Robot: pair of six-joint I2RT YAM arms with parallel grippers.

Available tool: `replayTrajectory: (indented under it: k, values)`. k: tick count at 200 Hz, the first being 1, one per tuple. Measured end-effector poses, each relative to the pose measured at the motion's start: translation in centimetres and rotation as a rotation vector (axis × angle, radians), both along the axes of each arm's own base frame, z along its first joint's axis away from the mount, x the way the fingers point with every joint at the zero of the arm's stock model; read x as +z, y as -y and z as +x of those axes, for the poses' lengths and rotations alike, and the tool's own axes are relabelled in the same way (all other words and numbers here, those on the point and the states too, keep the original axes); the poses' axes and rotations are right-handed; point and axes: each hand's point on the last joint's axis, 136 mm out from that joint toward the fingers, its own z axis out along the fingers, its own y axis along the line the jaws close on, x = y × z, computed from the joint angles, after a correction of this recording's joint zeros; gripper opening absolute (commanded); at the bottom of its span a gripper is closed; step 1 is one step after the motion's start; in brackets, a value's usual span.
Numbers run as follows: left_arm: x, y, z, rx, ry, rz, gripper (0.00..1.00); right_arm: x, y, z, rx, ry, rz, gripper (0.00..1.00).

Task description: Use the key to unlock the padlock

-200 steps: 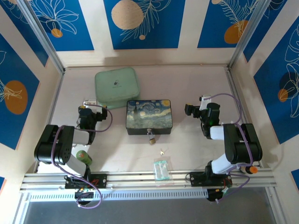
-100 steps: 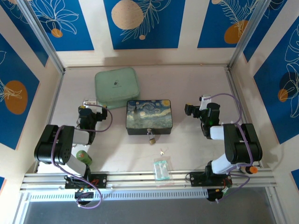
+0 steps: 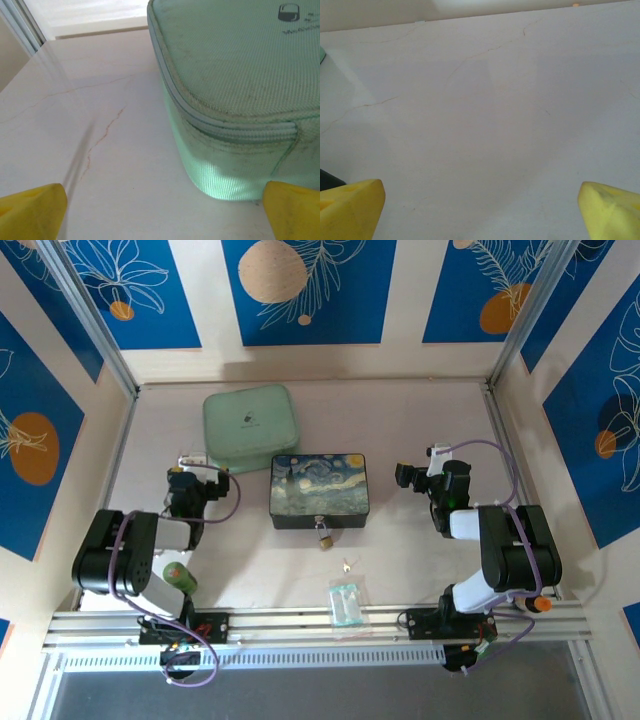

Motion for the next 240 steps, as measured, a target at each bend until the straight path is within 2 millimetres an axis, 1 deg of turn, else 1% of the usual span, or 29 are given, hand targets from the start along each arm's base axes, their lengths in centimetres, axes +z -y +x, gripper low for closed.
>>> replayTrajectory:
  k: [8, 24, 39, 57, 78, 99, 114, 122, 132, 145, 157, 170, 186, 192, 204, 222, 240]
  values:
    - [0.7, -0.1, -0.2, 0.003, 0.006, 0.0, 0.99, 0.1, 0.0, -0.1, 0.002, -0.004, -0.002, 0.99]
    - [3.1, -0.3, -0.5, 0.012, 0.052, -0.001, 0.99, 0.9, -0.2, -0.3, 0.006, 0.0, -0.006, 0.99]
    - [5.4, -0.5, -0.8, 0.026, 0.107, -0.013, 0.99, 2.6, -0.5, -0.5, 0.016, 0.029, -0.014, 0.99]
    - [7.1, -0.8, -1.5, 0.052, 0.141, -0.053, 0.99, 5.2, -1.0, -0.7, 0.026, 0.058, -0.012, 0.99]
    - [9.4, -1.1, -2.5, 0.092, 0.168, -0.16, 1.0, 8.5, -1.6, -1.1, 0.047, 0.085, 0.026, 0.99]
    - [12.5, -1.1, -3.7, 0.123, 0.242, -0.335, 1.0, 11.4, -1.9, -2.1, 0.04, 0.102, 0.106, 0.99]
    - [14.0, -0.6, -4.4, 0.11, 0.284, -0.459, 1.0, 12.3, -1.8, -3.0, 0.018, 0.073, 0.184, 0.99]
    - [14.3, -0.1, -4.7, 0.089, 0.29, -0.517, 1.0, 12.5, -1.7, -3.5, 0.013, 0.048, 0.221, 0.99]
    - [14.3, 0.7, -4.9, 0.063, 0.275, -0.592, 1.0, 12.6, -1.8, -4.0, 0.014, 0.01, 0.262, 0.99]
    - [13.5, 1.7, -5.1, 0.038, 0.225, -0.685, 1.0, 12.5, -2.2, -4.6, 0.019, -0.048, 0.308, 0.99]
    - [12.2, 2.8, -5.3, 0.014, 0.15, -0.763, 1.0, 12.1, -3.0, -5.4, 0.042, -0.115, 0.344, 0.99]
    - [10.2, 4.3, -5.6, -0.003, 0.033, -0.824, 1.0, 11.6, -4.2, -6.3, 0.068, -0.184, 0.367, 0.99]
    - [8.3, 6.6, -6.3, -0.039, -0.114, -0.863, 1.0, 10.6, -6.2, -8.1, 0.109, -0.278, 0.38, 1.0]
    - [7.8, 7.8, -6.7, -0.062, -0.164, -0.87, 1.0, 10.1, -6.9, -8.9, 0.125, -0.314, 0.38, 0.97]
    - [7.3, 10.0, -7.7, -0.11, -0.236, -0.871, 1.0, 9.2, -8.5, -10.5, 0.157, -0.384, 0.377, 0.96]
    - [6.8, 13.4, -9.8, -0.189, -0.33, -0.856, 1.0, 7.9, -11.0, -13.0, 0.214, -0.477, 0.35, 0.96]
    - [6.2, 15.7, -11.7, -0.234, -0.4, -0.853, 1.0, 6.6, -13.3, -15.5, 0.263, -0.557, 0.303, 0.92]
